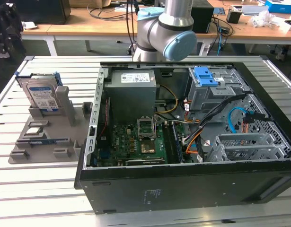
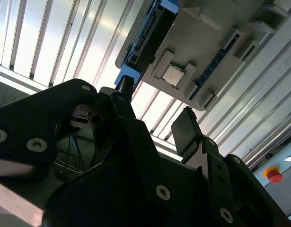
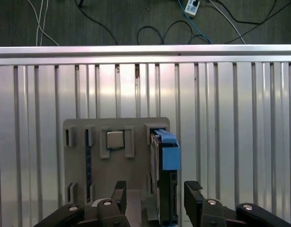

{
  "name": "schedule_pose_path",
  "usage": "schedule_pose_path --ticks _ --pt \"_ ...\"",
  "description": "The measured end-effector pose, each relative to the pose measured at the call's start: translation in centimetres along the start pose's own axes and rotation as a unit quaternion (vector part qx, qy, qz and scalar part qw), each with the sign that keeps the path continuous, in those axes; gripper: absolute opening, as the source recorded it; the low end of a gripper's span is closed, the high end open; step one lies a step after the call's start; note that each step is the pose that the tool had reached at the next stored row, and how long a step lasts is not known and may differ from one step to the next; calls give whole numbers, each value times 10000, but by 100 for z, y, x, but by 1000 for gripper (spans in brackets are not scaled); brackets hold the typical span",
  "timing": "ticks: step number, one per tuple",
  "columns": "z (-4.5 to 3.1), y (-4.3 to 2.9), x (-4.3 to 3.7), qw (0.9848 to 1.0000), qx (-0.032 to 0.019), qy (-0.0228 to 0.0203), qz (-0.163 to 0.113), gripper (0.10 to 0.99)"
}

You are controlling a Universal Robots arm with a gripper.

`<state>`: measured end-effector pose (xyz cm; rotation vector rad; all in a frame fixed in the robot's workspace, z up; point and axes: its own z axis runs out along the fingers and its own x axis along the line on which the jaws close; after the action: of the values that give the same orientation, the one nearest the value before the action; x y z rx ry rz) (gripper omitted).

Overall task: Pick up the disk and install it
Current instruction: 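Pick up the disk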

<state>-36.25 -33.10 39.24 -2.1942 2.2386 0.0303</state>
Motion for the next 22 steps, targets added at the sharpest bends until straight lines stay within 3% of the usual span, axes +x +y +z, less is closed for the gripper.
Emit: schedule_pose_path --ticks 15,22 --pt "91 -100 -74 10000 1 25 1 600" --pt "192 -122 -89 10000 1 35 1 600"
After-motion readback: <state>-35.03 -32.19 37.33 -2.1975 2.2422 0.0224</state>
